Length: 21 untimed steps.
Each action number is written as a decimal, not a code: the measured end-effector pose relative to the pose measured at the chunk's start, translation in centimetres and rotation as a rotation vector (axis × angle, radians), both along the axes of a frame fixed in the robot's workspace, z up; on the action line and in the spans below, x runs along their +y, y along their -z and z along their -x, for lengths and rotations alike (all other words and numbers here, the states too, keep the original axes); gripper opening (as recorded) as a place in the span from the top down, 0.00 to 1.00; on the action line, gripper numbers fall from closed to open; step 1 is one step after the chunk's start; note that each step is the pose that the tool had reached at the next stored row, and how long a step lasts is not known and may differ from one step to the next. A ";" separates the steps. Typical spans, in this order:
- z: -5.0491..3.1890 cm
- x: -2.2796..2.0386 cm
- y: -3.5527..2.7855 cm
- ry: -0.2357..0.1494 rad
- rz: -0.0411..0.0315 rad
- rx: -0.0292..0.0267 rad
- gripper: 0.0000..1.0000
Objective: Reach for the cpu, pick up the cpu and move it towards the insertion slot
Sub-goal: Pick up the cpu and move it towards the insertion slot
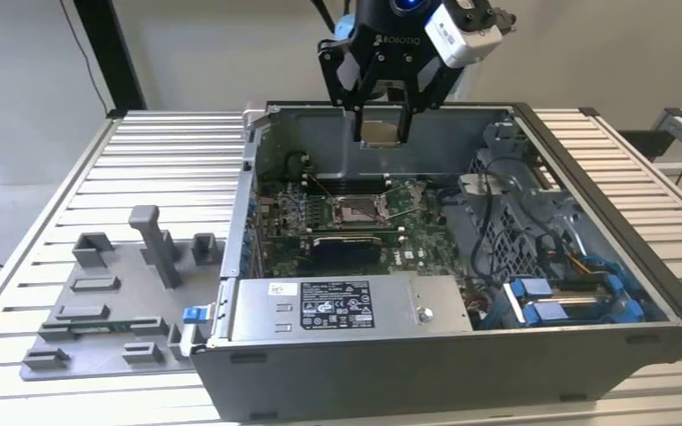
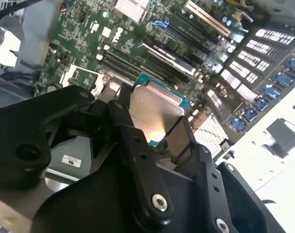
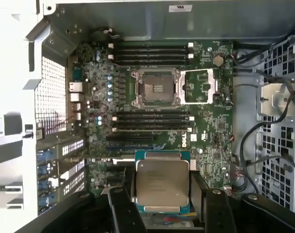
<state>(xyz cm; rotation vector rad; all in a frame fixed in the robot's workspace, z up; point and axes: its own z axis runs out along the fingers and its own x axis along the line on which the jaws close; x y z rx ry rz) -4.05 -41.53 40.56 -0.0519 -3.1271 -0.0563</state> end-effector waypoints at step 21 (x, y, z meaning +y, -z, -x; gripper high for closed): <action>-0.33 7.91 1.62 -0.001 0.0189 0.0000 1.00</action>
